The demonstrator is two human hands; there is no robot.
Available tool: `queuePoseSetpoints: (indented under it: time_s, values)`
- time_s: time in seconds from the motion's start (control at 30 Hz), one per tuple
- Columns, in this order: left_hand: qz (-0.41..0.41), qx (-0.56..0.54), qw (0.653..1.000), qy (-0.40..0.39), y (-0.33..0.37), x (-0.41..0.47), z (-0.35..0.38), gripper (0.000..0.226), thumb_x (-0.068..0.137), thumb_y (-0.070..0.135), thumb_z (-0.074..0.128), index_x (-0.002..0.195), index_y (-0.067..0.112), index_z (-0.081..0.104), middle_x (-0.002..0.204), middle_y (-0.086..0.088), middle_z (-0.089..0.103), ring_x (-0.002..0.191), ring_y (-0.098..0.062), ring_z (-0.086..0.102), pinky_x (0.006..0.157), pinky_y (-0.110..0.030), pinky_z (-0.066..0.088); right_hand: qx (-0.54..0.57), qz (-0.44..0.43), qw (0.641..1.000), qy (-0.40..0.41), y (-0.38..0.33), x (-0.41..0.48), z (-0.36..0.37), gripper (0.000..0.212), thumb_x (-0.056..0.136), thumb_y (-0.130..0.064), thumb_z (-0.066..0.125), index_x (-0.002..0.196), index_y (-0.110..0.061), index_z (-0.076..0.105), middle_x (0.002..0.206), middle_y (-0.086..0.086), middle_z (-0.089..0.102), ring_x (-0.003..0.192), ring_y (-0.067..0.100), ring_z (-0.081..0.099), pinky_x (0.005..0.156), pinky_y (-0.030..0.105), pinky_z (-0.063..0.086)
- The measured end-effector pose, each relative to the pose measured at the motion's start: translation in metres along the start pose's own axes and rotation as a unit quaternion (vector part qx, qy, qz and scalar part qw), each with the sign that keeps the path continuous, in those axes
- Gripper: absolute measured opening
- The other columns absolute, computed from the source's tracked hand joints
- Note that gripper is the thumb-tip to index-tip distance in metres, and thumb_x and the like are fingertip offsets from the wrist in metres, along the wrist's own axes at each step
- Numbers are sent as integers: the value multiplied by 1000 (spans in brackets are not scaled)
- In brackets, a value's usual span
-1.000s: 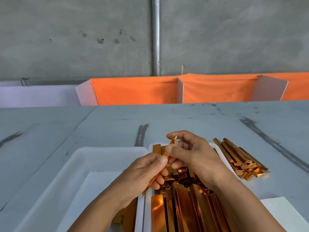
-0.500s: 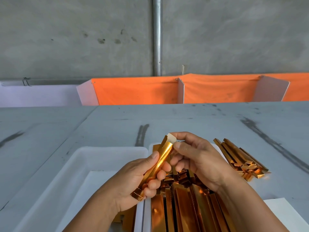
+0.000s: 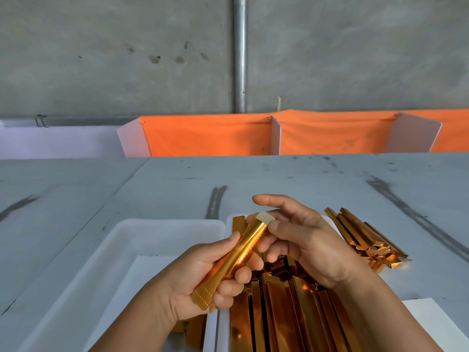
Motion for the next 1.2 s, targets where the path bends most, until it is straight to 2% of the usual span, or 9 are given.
queuePoseSetpoints:
  time_s: [0.17,0.27,0.53,0.73,0.83,0.93,1.03,1.13,1.2]
  values:
    - [8,109,993,50,6,-3,-1,58,93,54,54,116,2,66,88,-9,68,66,-14,66,57,-24,53,1,14,1000,18,0,0,0,30,88,-8,60,117,-8,66,73,12,69,58,17,66,58,23,56]
    - [30,152,983,101,11,-4,0,56,88,55,58,116,9,68,95,-16,69,69,-20,68,58,-28,54,9,17,999,32,2,1,0,38,79,-16,64,115,-4,64,71,17,69,57,19,67,57,22,57]
    - [19,104,991,82,11,-7,-2,57,90,54,59,118,6,66,88,-13,69,63,-19,68,53,-27,53,96,35,995,-19,1,0,-2,27,82,-9,70,109,-5,70,78,25,69,62,26,71,59,24,59]
    - [31,183,975,118,15,-12,-1,45,94,51,52,113,14,70,99,-20,70,74,-26,71,61,-31,56,79,50,996,3,3,1,-3,31,77,-7,70,106,1,66,76,20,69,60,20,70,55,21,58]
    - [67,286,936,192,19,-13,5,47,91,61,47,106,22,69,97,-12,72,79,-23,70,67,-32,56,67,59,996,29,5,2,-3,38,71,-10,73,106,2,66,75,20,68,59,19,69,55,21,57]
    - [104,469,837,262,23,-13,12,54,72,81,52,106,41,64,91,14,69,86,-5,67,74,-27,53,45,54,996,46,7,3,-3,37,70,-12,73,104,1,66,74,17,69,59,19,69,55,21,57]
    - [114,560,773,277,17,-6,15,52,58,77,64,103,53,56,87,25,62,80,4,62,66,-16,46,13,50,997,52,9,4,-1,34,72,-14,73,104,-3,67,74,13,69,62,19,69,58,21,57]
    - [129,618,722,282,8,3,17,25,72,69,64,87,56,49,75,30,56,68,7,56,55,-10,38,4,42,998,51,10,5,0,36,72,-17,73,105,-5,67,76,10,69,66,19,69,60,21,57]
    - [147,618,718,285,4,6,16,18,81,64,58,87,52,47,74,24,58,70,2,60,56,-13,43,3,33,998,53,9,4,0,35,73,-19,73,106,-6,68,77,12,70,66,21,69,60,22,57]
Point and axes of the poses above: each hand's wrist, its own x-axis towards the middle knuckle, its own z-axis out of the palm, y = z × x, the point moved 1 cm from there along x, towards the middle knuckle
